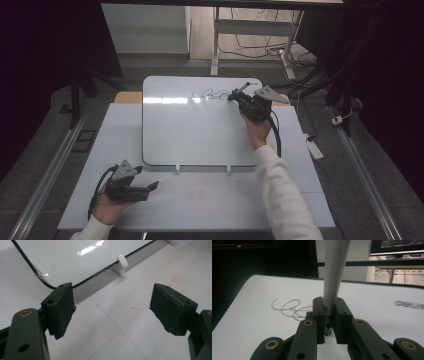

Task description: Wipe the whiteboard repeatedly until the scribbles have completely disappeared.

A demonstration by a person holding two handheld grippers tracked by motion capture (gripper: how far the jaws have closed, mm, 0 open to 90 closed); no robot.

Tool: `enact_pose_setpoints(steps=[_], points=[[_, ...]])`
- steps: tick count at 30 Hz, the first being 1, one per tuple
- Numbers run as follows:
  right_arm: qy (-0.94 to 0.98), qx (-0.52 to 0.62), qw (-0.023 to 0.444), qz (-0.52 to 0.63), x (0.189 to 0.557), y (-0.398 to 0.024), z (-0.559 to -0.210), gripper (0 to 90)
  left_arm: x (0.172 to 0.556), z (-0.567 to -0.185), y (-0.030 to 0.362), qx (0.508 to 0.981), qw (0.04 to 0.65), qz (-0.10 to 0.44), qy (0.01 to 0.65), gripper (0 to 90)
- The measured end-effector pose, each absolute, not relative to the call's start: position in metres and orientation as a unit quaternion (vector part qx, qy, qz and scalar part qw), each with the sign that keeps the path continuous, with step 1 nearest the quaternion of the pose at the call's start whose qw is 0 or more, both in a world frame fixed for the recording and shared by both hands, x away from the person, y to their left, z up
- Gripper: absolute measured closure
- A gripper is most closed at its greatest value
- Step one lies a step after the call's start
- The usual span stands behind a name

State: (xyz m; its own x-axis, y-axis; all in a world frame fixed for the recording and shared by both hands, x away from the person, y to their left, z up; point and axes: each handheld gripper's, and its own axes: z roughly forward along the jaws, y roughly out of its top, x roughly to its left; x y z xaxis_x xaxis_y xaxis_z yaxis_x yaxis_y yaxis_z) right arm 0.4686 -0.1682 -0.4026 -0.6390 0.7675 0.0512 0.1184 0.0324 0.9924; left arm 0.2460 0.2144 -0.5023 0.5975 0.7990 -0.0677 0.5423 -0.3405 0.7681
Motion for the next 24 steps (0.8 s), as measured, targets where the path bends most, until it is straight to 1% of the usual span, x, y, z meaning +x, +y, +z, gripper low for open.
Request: enact_pose_setpoints(steps=[2, 3, 4, 5, 7, 10, 14, 16, 21, 24], points=[[0.668, 0.33, 0.273, 0.609, 0.469, -0.168, -0.401, 80.6, 0.246, -0.502, 0.215, 0.802, 0.395, 0.162, 0.418, 20.6], [0.662, 0.332, 0.284, 0.608, 0.47, -0.169, -0.4, 80.6, 0.245, -0.502, 0.214, 0.802, 0.395, 0.162, 0.418, 20.6], [0.644, 0.35, 0.287, 0.616, 0.474, -0.176, -0.397, 80.6, 0.245, -0.502, 0.214, 0.802, 0.396, 0.163, 0.418, 20.6], [0.644, 0.35, 0.287, 0.616, 0.474, -0.176, -0.397, 80.6, 0.245, -0.502, 0.214, 0.801, 0.396, 0.163, 0.418, 20.6], [0.64, 0.356, 0.273, 0.624, 0.475, -0.177, -0.398, 80.7, 0.245, -0.502, 0.214, 0.801, 0.397, 0.162, 0.417, 20.6], [0.669, 0.324, 0.261, 0.616, 0.469, -0.163, -0.405, 80.7, 0.246, -0.502, 0.215, 0.8, 0.398, 0.161, 0.419, 20.6], [0.663, 0.323, 0.284, 0.613, 0.472, -0.161, -0.4, 80.7, 0.245, -0.502, 0.214, 0.8, 0.399, 0.162, 0.418, 20.5], [0.647, 0.34, 0.285, 0.62, 0.477, -0.17, -0.397, 80.7, 0.244, -0.501, 0.215, 0.8, 0.4, 0.162, 0.417, 20.5], [0.668, 0.321, 0.282, 0.609, 0.47, -0.165, -0.401, 80.7, 0.246, -0.502, 0.215, 0.799, 0.401, 0.161, 0.418, 20.5], [0.661, 0.325, 0.296, 0.608, 0.471, -0.168, -0.399, 80.7, 0.244, -0.502, 0.215, 0.801, 0.4, 0.162, 0.416, 20.5]])
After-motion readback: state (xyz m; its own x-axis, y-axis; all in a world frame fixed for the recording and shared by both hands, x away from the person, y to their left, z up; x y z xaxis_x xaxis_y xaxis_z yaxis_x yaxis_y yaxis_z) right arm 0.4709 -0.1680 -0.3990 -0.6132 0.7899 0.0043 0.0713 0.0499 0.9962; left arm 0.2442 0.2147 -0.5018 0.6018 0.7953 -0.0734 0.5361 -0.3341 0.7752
